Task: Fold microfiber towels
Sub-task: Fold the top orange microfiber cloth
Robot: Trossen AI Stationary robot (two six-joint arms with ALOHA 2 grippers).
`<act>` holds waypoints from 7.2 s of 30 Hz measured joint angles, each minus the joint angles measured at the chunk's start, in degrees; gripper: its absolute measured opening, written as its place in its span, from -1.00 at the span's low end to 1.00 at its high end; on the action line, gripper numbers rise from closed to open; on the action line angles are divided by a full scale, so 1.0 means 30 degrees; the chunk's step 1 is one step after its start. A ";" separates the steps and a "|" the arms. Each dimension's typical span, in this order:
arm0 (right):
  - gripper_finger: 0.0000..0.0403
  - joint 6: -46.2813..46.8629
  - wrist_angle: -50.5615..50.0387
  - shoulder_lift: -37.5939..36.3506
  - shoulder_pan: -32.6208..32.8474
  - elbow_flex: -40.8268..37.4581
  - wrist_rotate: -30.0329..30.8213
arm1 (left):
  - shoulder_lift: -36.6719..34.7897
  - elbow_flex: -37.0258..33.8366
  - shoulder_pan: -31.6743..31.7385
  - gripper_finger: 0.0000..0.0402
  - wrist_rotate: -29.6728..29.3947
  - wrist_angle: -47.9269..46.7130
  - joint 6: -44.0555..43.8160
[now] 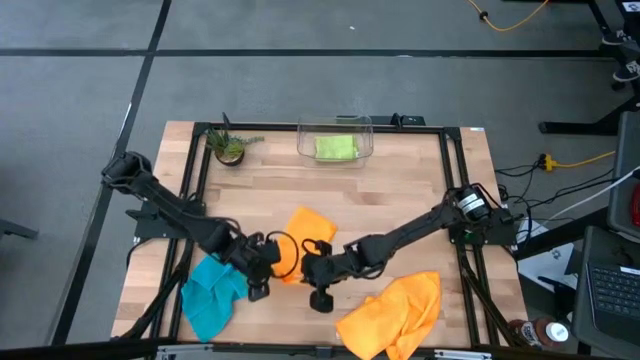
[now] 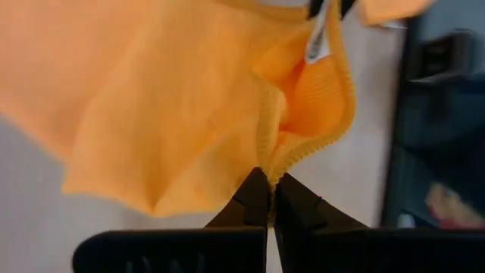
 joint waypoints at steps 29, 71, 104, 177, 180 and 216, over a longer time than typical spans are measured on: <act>-0.98 0.1994 -0.3983 0.0073 -0.0371 0.0030 0.4979 | 0.0000 0.0007 0.3270 -1.00 -0.1228 -0.0368 0.4766; -0.46 0.1301 -0.7957 0.0073 -0.4086 -0.0815 0.6553 | 0.2237 0.0015 1.0205 -0.41 -0.0692 0.0342 0.9855; -0.23 -0.2527 -1.2375 -0.0036 -0.2402 0.1994 0.1062 | -0.4489 0.2667 0.3524 -0.26 -0.3445 -1.1198 0.1570; 0.23 -0.4061 0.0251 0.2298 0.0245 -0.2323 0.2762 | 0.5279 -0.2368 0.0286 0.04 -0.3786 0.3723 0.6492; 0.12 -0.4039 0.0081 0.2317 0.0249 -0.2330 0.2750 | 0.5381 -0.2381 0.0283 -0.08 -0.3825 0.3715 0.6901; -0.97 -0.1382 -0.7092 0.0054 0.2581 0.2645 -0.0593 | 0.4669 0.4732 -0.0863 -1.00 0.2460 0.2379 0.4236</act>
